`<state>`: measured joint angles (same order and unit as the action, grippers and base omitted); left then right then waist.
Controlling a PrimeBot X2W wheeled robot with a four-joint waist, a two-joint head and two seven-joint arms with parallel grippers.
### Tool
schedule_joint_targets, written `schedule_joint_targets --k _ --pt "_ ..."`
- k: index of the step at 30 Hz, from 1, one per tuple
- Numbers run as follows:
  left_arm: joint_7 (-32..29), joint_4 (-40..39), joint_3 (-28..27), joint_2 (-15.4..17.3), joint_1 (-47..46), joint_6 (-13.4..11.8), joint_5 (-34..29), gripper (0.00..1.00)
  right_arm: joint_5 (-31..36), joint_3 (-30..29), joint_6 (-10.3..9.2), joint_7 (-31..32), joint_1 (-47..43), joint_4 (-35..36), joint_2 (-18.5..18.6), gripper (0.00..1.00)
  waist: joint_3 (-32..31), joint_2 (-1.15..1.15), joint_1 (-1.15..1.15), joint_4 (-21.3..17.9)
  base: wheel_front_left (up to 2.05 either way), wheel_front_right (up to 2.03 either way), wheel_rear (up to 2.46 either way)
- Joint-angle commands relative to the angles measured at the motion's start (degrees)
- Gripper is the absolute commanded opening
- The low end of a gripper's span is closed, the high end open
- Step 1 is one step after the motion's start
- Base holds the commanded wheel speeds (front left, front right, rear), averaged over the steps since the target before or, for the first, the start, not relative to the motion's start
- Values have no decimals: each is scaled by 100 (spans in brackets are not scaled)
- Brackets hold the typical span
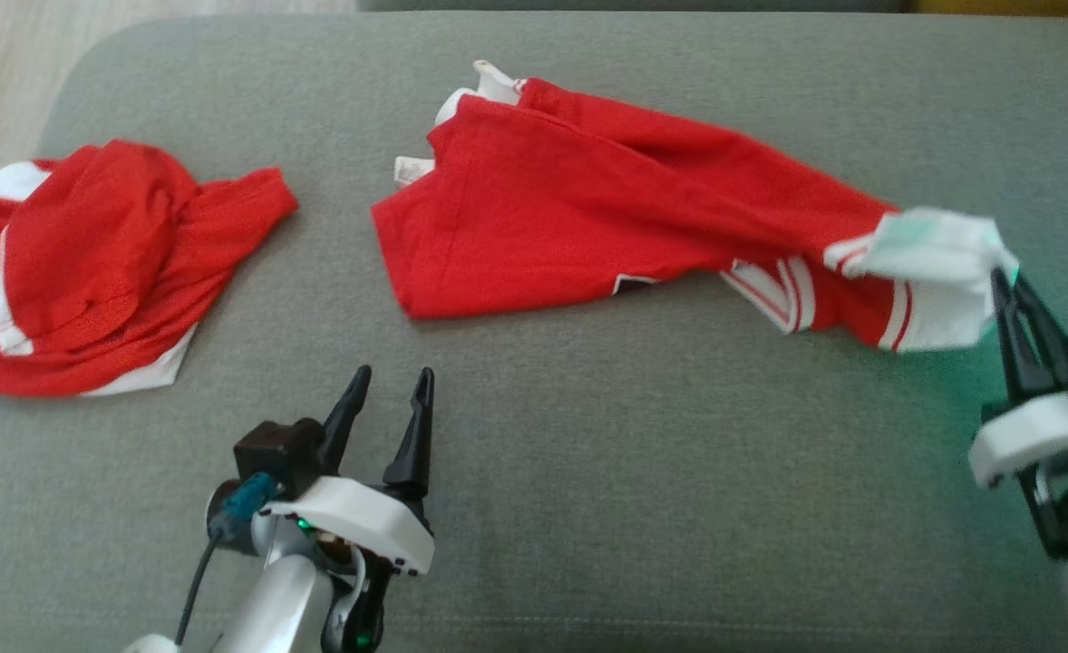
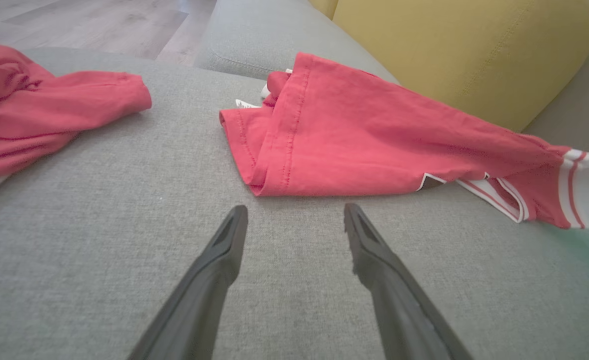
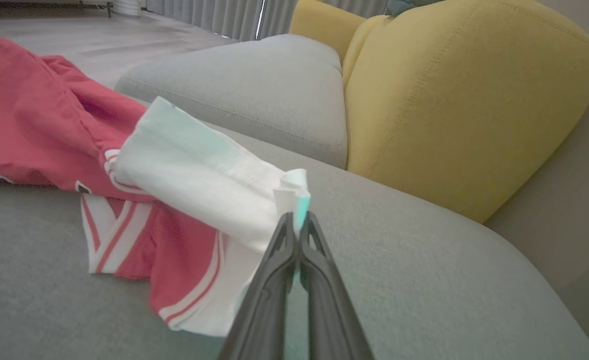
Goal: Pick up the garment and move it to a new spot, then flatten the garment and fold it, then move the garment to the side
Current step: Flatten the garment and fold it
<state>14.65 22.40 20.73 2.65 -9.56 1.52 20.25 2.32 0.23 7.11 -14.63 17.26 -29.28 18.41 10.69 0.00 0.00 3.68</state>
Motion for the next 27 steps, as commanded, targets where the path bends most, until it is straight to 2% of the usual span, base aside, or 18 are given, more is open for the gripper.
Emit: schedule_joint_targets --k 1,5,6,7,8,11,16,22,24,27 --pt "35 -175 -232 22 -196 -13 -28 100 79 53 37 -37 -108 257 88 0 -37 0 0 -91 0 0 0" --pt "35 -166 -281 22 -184 -8 -24 100 279 -3 37 -37 -340 353 168 0 -72 0 0 -188 0 0 0" --pt "35 -161 -292 22 -179 -9 -13 100 313 -51 37 -37 -365 341 168 20 -79 0 0 -208 0 0 0" --pt "35 -159 -297 22 -180 -3 -12 100 361 -131 37 -37 -368 333 168 83 -83 0 0 -228 0 0 0" --pt "35 -155 -315 22 -193 -7 -17 100 417 -343 37 -37 -314 335 128 100 -89 0 0 -268 0 0 0" --pt "35 -155 -335 22 -260 -14 -48 100 464 -564 37 -37 -156 586 13 100 -83 0 0 -316 0 0 0" --pt "35 -142 -372 22 -601 -5 -86 100 431 -482 37 -37 -49 1011 -275 100 24 0 0 -406 0 0 0" --pt "35 12 -380 22 -1391 6 -121 100 327 -275 37 -37 -41 1168 -590 100 278 0 0 -563 0 0 0" --pt "35 335 -349 22 -1990 98 -182 100 297 -147 37 -37 -2 1211 -778 100 463 0 0 -719 0 0 0" --pt "35 661 -336 22 -2386 200 -187 100 285 -58 37 -37 56 1246 -878 100 593 0 0 -852 0 0 0"
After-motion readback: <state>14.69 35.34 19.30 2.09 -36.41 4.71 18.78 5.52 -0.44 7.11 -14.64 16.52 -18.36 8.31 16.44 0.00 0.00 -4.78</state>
